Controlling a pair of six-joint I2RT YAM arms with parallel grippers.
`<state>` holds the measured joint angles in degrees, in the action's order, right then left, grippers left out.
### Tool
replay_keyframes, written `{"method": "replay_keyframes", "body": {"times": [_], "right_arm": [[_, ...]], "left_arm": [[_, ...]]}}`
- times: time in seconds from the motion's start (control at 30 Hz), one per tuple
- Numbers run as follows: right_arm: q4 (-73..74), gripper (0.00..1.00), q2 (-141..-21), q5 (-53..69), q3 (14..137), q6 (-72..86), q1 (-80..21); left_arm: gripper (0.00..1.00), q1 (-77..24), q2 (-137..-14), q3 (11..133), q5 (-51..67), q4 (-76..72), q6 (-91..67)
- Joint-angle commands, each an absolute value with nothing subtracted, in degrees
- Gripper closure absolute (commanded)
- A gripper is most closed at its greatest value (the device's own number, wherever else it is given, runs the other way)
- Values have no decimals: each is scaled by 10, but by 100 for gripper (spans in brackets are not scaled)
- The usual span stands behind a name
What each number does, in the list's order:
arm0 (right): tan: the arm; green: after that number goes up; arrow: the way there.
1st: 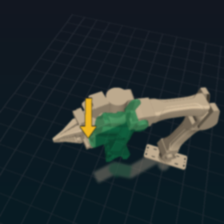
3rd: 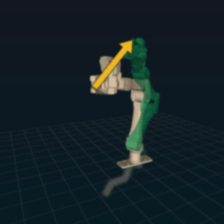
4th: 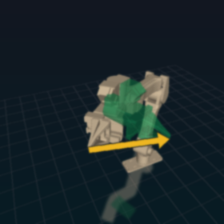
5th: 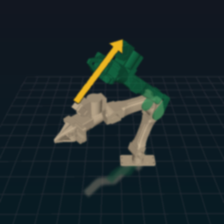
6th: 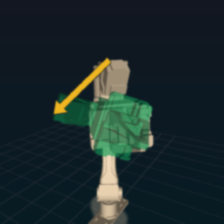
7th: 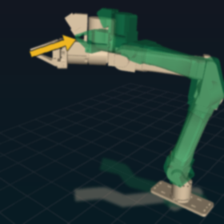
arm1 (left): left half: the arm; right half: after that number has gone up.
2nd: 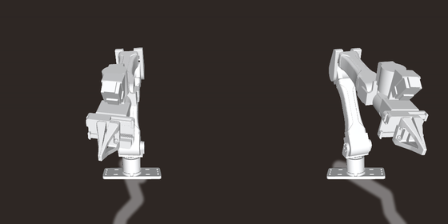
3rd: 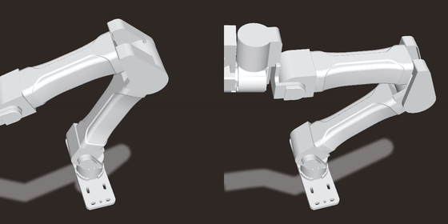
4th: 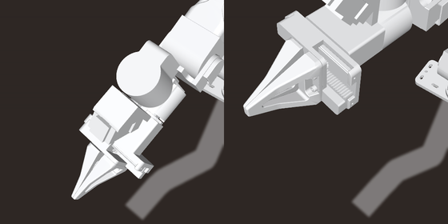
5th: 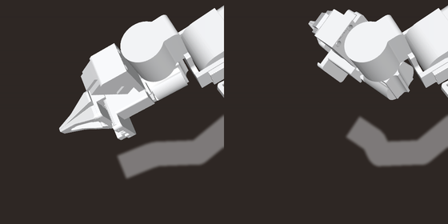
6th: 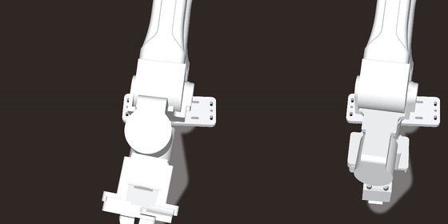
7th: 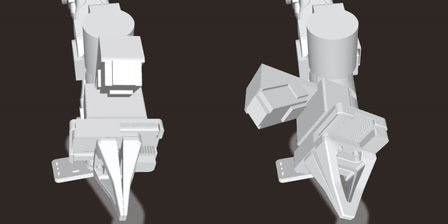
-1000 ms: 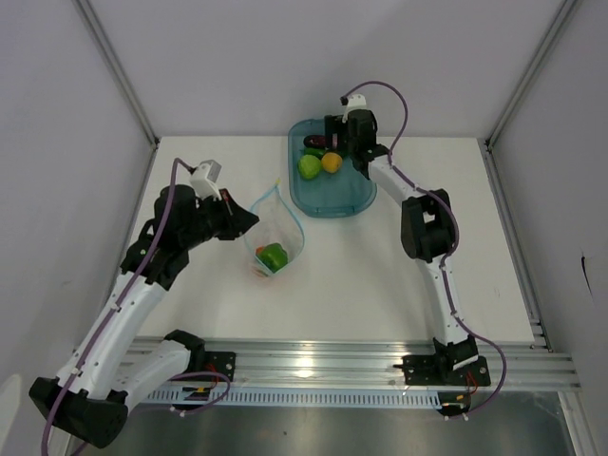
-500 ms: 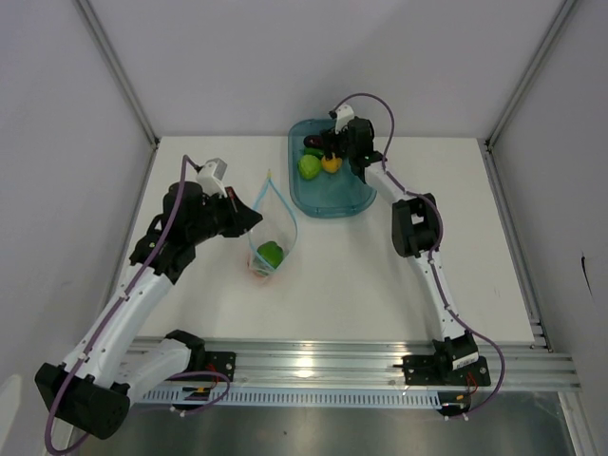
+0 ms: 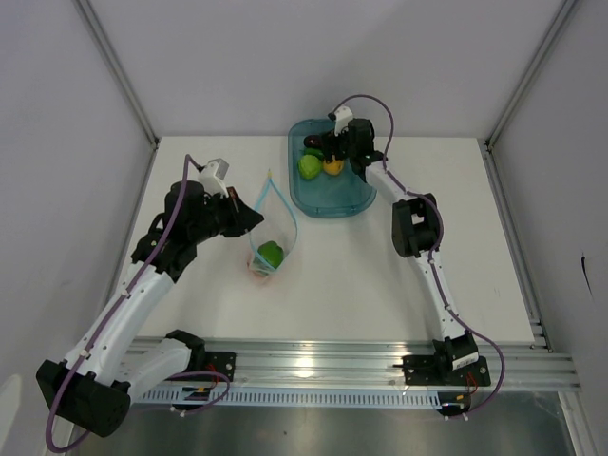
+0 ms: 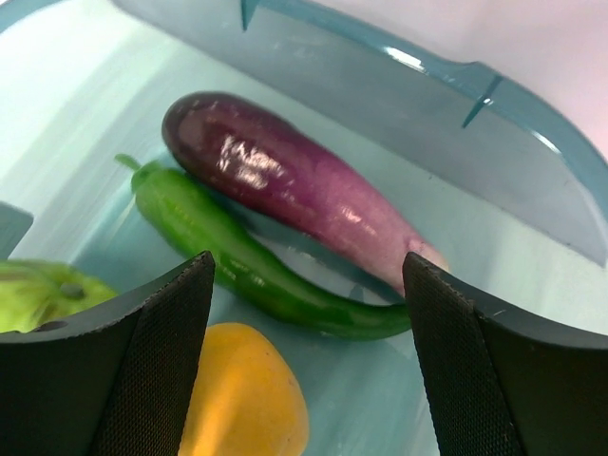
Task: Place the food in the zip-top bag and seal the zipper
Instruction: Pick up the fake vegetable from the bin.
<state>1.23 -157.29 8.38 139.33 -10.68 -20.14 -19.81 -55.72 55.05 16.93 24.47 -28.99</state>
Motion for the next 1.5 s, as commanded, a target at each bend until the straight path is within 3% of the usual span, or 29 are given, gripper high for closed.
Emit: {"method": "replay_keyframes", "body": {"times": [0.0, 0.8, 1.03, 1.3, 1.47], "right_arm": [[91, 18, -1571, 101, 1414, -133, -204], [185, 16, -1453, 126, 1238, -60, -208], [164, 16, -1383, 162, 1137, -47, -207], [156, 17, -1353, 170, 1095, -26, -210], [171, 12, -1373, 143, 1167, -15, -210]], "left_arm": [[99, -200, -547, 549, 179, 222, -285], [99, -200, -519, 527, 203, 216, -298], [99, -200, -513, 525, 209, 215, -301], [99, -200, -506, 519, 213, 215, -304], [100, -200, -505, 520, 215, 215, -307]]}}
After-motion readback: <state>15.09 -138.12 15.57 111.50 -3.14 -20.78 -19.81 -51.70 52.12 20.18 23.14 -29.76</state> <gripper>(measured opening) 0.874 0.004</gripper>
